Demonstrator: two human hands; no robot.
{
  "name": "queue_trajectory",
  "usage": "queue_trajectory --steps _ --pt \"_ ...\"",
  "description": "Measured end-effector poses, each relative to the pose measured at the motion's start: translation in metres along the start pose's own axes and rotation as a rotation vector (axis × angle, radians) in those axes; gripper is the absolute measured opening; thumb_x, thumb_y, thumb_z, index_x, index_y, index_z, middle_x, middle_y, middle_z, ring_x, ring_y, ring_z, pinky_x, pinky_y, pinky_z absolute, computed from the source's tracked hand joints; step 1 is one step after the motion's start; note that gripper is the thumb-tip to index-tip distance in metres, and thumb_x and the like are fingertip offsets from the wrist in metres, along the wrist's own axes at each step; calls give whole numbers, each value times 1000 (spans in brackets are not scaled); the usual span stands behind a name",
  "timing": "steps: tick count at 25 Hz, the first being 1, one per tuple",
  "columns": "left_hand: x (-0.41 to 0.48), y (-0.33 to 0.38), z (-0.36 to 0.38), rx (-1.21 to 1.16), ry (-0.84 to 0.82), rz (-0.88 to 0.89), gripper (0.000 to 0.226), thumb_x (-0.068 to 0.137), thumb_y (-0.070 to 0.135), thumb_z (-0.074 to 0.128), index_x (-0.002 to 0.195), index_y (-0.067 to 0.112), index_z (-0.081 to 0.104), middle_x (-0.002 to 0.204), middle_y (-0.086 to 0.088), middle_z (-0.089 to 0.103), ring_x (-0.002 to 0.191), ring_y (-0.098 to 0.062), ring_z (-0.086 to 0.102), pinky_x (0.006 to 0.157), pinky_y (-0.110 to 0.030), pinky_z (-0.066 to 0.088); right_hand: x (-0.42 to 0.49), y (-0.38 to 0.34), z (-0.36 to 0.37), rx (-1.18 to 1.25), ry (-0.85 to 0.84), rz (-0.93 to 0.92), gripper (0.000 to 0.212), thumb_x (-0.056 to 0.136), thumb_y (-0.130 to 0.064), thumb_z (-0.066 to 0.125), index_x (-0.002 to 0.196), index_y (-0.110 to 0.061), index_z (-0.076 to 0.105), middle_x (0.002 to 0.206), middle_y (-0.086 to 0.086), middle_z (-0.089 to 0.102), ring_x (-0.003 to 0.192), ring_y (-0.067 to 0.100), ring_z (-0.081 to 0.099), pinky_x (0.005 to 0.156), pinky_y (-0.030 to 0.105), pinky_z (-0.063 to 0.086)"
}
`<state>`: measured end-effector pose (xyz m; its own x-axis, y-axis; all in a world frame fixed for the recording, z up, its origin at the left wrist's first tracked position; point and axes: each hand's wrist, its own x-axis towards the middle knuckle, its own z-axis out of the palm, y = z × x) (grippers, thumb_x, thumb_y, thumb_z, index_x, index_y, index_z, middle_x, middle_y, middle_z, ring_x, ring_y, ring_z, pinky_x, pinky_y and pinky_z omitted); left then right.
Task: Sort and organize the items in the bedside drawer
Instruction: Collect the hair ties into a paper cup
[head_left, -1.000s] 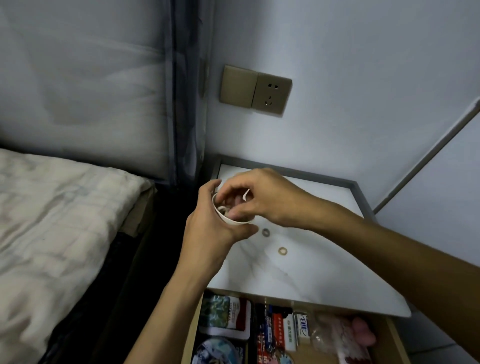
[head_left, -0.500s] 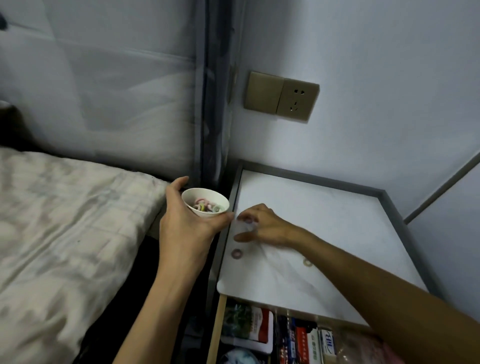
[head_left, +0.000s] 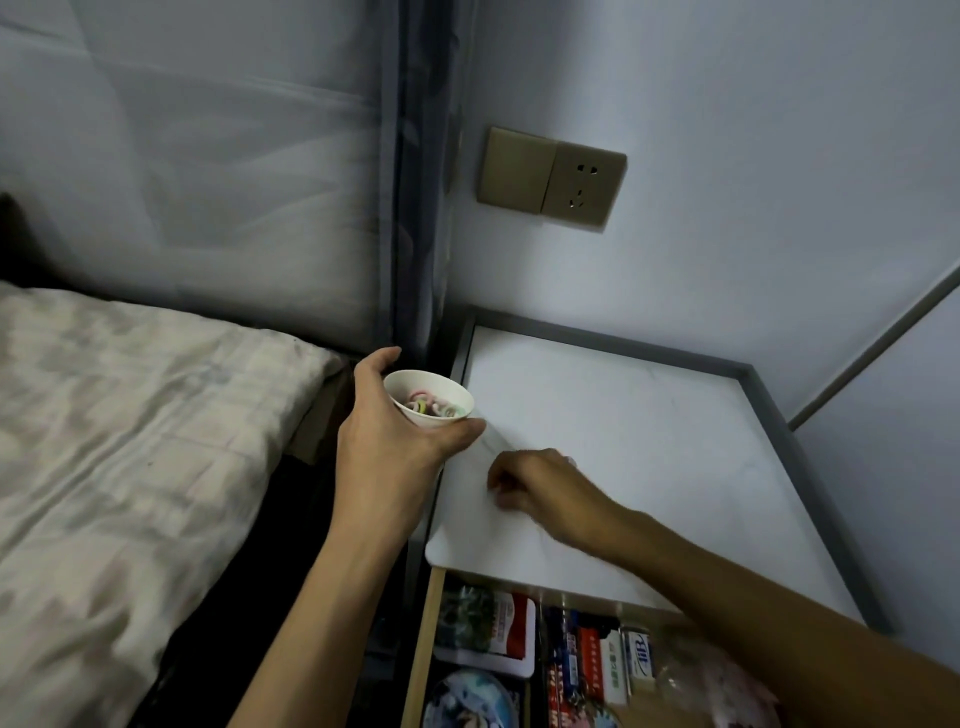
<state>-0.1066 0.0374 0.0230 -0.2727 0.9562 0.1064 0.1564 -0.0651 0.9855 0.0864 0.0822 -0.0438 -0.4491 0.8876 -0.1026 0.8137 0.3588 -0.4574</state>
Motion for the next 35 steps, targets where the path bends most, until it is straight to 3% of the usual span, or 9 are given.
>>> queue_trajectory --steps 4,7,11,13,15,23,28,32,35 --pt "-3 4 5 -7 -18 -34 93 59 22 92 137 32 41 114 4 54 99 -13 58 84 -45 57 -9 41 -34 124 267 265 13 88 -10 69 100 -14 70 86 -1 70 76 12 67 73 29 54" --pt "-4 6 9 -13 -29 -46 94 60 23 92 138 33 41 110 6 54 94 -9 58 81 -46 58 -12 54 -38 104 243 356 8 85 -8 73 93 -10 73 85 0 69 76 10 64 66 16 50" --pt "-5 8 14 -22 -57 -49 94 61 22 91 139 33 39 114 5 53 96 -10 58 80 -41 58 -8 52 -30 95 193 368 9 88 -10 71 81 -6 68 77 1 60 76 31 66 47 26 51" --pt "-5 7 15 -13 -65 -36 94 62 21 91 139 31 39 116 4 53 97 -11 56 75 -28 55 -9 53 -33 74 137 351 11 89 -9 68 79 -7 65 79 5 61 79 30 66 54 29 54" --pt "-6 7 18 -7 -83 -27 93 63 21 90 139 30 39 116 5 53 96 -9 56 71 -20 49 -20 56 -40 75 143 352 14 89 -7 67 78 -14 64 79 0 63 74 18 64 57 17 50" --pt "-15 6 32 30 -166 -22 96 62 23 91 141 29 37 116 4 53 99 -12 55 74 -18 45 -63 59 -22 -49 151 271 10 89 -8 65 83 -16 65 83 -6 61 76 6 56 65 10 38" --pt "-20 7 38 74 -220 -9 99 59 21 92 140 32 37 114 4 54 92 -6 56 80 -27 51 -65 51 -31 67 192 326 12 91 -7 64 85 -18 64 82 -7 66 77 3 61 73 21 48" --pt "-21 9 44 81 -274 -11 104 58 20 93 142 35 33 114 7 52 97 -11 56 87 -39 55 -55 -9 -89 350 465 143 8 87 -5 69 86 -13 67 80 -3 72 74 1 66 69 12 48" --pt "-24 12 49 69 -350 11 107 60 19 91 145 35 29 105 18 57 95 -4 61 85 -36 56 -46 -59 -109 258 250 -119 10 82 -3 72 89 -10 71 82 -1 71 76 9 67 75 23 53"
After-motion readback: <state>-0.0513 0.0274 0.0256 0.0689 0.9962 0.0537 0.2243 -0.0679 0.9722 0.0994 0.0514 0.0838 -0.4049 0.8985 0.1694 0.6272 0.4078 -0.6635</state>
